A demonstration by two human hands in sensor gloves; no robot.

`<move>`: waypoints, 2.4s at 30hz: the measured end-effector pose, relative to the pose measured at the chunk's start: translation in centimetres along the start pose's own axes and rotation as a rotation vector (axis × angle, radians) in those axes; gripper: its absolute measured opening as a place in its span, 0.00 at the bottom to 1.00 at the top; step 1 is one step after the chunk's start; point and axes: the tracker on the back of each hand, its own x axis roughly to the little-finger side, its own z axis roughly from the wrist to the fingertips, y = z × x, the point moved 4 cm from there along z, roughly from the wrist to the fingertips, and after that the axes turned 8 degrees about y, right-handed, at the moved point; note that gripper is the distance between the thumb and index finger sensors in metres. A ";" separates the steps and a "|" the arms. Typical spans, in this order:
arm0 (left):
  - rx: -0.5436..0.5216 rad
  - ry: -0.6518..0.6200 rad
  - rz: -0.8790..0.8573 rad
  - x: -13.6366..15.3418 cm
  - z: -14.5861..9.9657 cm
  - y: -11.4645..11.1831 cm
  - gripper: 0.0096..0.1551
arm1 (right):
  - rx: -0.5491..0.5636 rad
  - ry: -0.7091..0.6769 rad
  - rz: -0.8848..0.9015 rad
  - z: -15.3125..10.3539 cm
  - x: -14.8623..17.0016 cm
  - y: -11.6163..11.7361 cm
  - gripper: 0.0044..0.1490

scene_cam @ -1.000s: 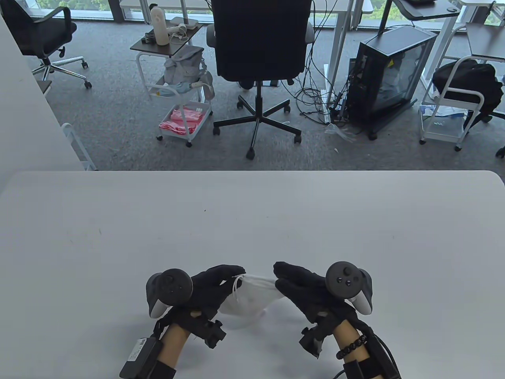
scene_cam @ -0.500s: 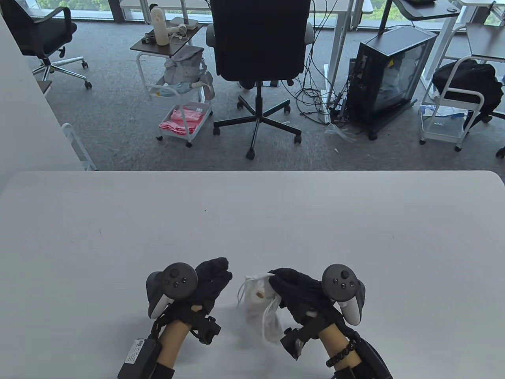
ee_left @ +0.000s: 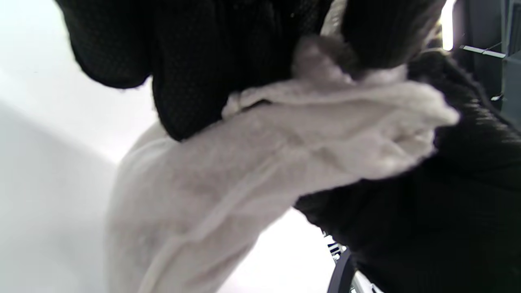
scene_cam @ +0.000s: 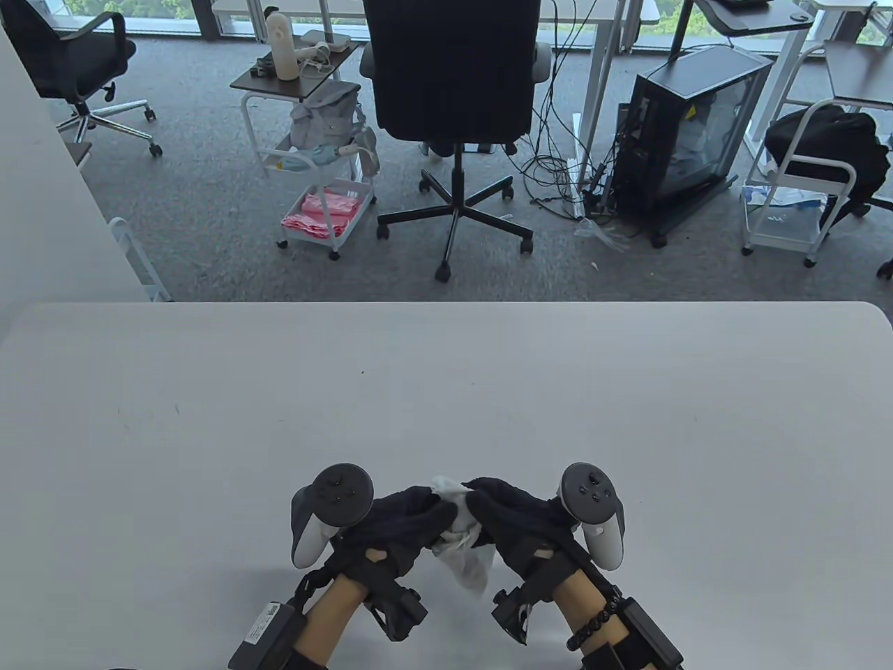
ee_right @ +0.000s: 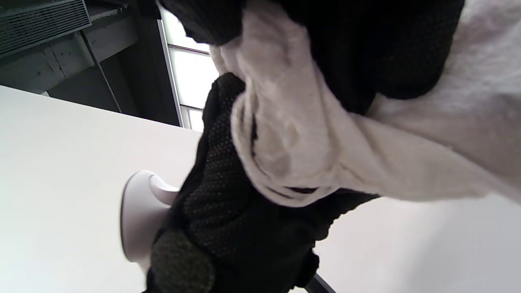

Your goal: Empty bag and arrange number blocks in order

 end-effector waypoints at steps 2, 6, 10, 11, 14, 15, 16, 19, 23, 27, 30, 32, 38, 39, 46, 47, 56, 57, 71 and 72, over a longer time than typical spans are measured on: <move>-0.034 -0.021 -0.011 0.0 0.1 0.3 0.24 | 0.029 0.007 -0.023 0.0 0.2 -0.3 0.24; -0.040 -0.037 -0.048 -0.3 -0.1 0.5 0.25 | 0.179 -0.002 -0.180 -0.3 -0.2 -0.7 0.25; -0.055 -0.055 0.009 -1.0 -0.5 1.5 0.25 | 0.263 -0.017 -0.266 -0.7 -1.3 -1.0 0.23; -0.038 -0.068 0.020 -1.2 -0.6 1.6 0.25 | 0.287 -0.016 -0.282 -0.9 -1.4 -1.2 0.22; -0.079 -0.073 0.176 -2.3 -1.0 1.9 0.25 | 0.375 -0.040 -0.372 -1.3 -2.0 -2.2 0.21; -0.116 -0.069 0.306 -2.8 -1.1 2.1 0.24 | 0.400 -0.044 -0.398 -1.5 -2.2 -2.5 0.20; -0.164 -0.057 0.440 -3.3 -1.3 2.3 0.24 | 0.427 -0.048 -0.438 -1.8 -2.5 -2.8 0.20; -0.186 0.072 0.595 -3.2 -1.1 3.0 0.27 | 0.517 -0.070 -0.592 -2.5 -3.4 -3.6 0.19; -0.189 0.142 0.561 -2.5 -1.2 4.3 0.27 | 0.580 -0.103 -0.720 -3.3 -4.6 -4.5 0.20; -0.144 0.131 0.517 -2.1 -1.1 4.0 0.25 | 0.578 -0.083 -0.660 -2.9 -4.1 -5.0 0.20; -0.053 0.132 0.289 -0.4 -0.3 3.4 0.24 | 0.483 -0.026 -0.474 -2.0 -2.5 -5.3 0.21; -0.023 0.095 0.106 0.5 0.3 3.2 0.24 | 0.432 -0.018 -0.372 -1.4 -1.6 -5.7 0.22; 0.104 -0.032 -0.389 1.6 1.6 2.6 0.24 | 0.088 0.152 0.135 1.5 5.3 -5.8 0.32; 0.094 -0.063 -0.421 1.5 1.7 2.9 0.23 | -0.001 0.176 0.232 2.2 6.9 -5.2 0.39; 0.184 -0.187 -0.681 0.7 2.0 2.7 0.23 | -0.512 0.203 0.654 3.9 10.1 0.5 0.51; 0.164 -0.187 -0.671 1.0 2.0 2.9 0.23 | -0.512 0.192 0.719 3.9 9.8 0.5 0.49; 0.198 -0.162 -0.739 2.3 2.0 2.4 0.23 | -0.202 0.154 0.445 3.7 8.0 -2.2 0.25; 0.195 -0.169 -0.744 2.2 2.1 2.4 0.24 | -0.185 0.152 0.436 3.6 7.8 -2.3 0.23; 0.264 -0.180 -0.803 1.8 2.3 0.8 0.23 | -0.427 0.144 0.561 4.0 7.6 0.4 0.51; 0.266 -0.180 -0.806 1.8 2.4 0.8 0.23 | -0.397 0.145 0.554 4.0 7.5 0.1 0.43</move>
